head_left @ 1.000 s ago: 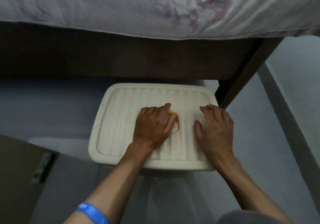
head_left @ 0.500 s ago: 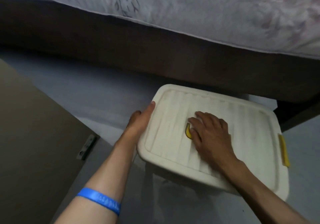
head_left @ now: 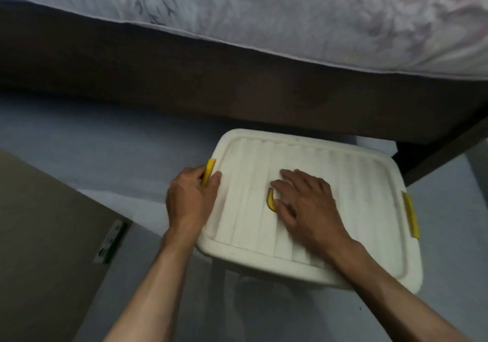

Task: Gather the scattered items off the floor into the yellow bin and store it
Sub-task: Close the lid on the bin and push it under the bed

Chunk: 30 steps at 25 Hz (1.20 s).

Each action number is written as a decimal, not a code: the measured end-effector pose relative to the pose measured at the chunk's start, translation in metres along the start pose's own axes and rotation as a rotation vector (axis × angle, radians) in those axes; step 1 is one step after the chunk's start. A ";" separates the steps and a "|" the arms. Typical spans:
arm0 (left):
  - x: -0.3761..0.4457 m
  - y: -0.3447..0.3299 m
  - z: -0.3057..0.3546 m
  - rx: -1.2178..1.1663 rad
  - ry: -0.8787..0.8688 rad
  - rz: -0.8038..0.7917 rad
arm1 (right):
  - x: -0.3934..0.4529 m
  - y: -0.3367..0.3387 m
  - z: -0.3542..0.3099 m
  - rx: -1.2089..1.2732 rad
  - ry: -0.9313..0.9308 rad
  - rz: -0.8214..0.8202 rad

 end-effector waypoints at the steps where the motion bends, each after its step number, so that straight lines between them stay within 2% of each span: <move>1: -0.007 -0.007 -0.014 -0.226 0.097 -0.115 | -0.008 0.007 0.010 0.029 -0.028 0.009; 3: -0.043 -0.026 -0.034 -0.749 0.344 -0.402 | -0.046 0.030 0.049 -0.012 -0.223 0.193; 4: -0.061 -0.033 -0.042 -0.898 0.421 -0.453 | -0.078 0.045 0.077 -0.028 -0.414 0.328; 5: -0.072 -0.036 -0.050 -0.985 0.447 -0.428 | -0.112 0.054 0.098 0.014 -0.605 0.427; 7: -0.082 -0.040 -0.058 -1.086 0.448 -0.302 | -0.164 0.045 0.121 0.259 -0.871 0.512; 8: -0.084 -0.042 -0.056 -1.102 0.450 -0.240 | -0.177 0.034 0.125 0.439 -0.933 0.574; 10: -0.080 -0.044 -0.052 -1.116 0.480 -0.174 | -0.180 0.022 0.127 0.783 -0.923 0.772; 13: -0.048 -0.044 -0.035 -1.079 0.473 -0.153 | -0.157 0.015 0.144 1.080 -0.936 0.902; 16: -0.018 -0.060 -0.019 -0.978 0.448 -0.197 | -0.120 0.010 0.174 1.175 -0.974 0.885; 19: -0.001 -0.083 -0.016 -0.967 0.465 -0.237 | -0.089 -0.003 0.198 1.167 -0.986 0.784; 23: 0.049 -0.106 -0.011 -0.784 0.564 -0.142 | -0.042 -0.014 0.221 1.216 -0.955 0.669; 30: 0.099 -0.135 0.020 -0.788 0.672 -0.162 | 0.013 -0.009 0.248 1.169 -0.972 0.703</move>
Point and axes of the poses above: each hand's wrist, its own x-axis towards the middle knuckle, its own y-axis out of the back of the hand, z = x × y, the point moved 8 cm from there along x, towards the middle knuckle, and after that the axes turned 6 degrees about z, right-handed, at the moved point
